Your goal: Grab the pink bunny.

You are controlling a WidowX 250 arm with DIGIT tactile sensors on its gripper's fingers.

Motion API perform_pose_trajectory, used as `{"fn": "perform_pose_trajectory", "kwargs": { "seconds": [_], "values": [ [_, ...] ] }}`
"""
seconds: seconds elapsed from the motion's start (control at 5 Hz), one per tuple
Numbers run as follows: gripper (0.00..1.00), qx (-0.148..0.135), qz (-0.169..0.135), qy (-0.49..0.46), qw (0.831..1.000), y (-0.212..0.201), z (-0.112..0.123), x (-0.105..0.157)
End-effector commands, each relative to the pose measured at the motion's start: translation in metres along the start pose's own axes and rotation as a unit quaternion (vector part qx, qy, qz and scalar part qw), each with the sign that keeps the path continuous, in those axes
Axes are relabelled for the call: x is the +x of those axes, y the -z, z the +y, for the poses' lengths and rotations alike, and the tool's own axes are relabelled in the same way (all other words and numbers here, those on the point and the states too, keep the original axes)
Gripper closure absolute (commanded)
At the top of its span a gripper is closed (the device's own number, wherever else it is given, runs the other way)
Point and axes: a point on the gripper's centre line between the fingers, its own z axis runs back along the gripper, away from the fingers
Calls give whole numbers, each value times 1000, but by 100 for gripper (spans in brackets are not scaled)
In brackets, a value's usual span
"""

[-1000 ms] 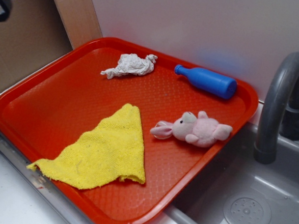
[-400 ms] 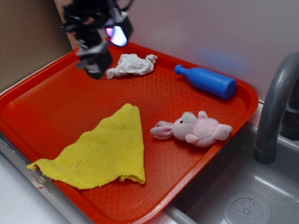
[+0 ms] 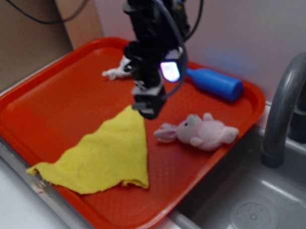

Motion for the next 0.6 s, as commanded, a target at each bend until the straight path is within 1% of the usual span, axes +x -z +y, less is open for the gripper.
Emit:
{"fn": "perform_pose_trajectory", "kwargs": {
  "seconds": [0.0, 0.2, 0.4],
  "values": [
    [0, 7, 7, 18, 1000, 17, -17, 20],
    [0, -9, 9, 39, 999, 35, -23, 20],
    [0, 1, 24, 83, 996, 41, -28, 20]
  ]
}}
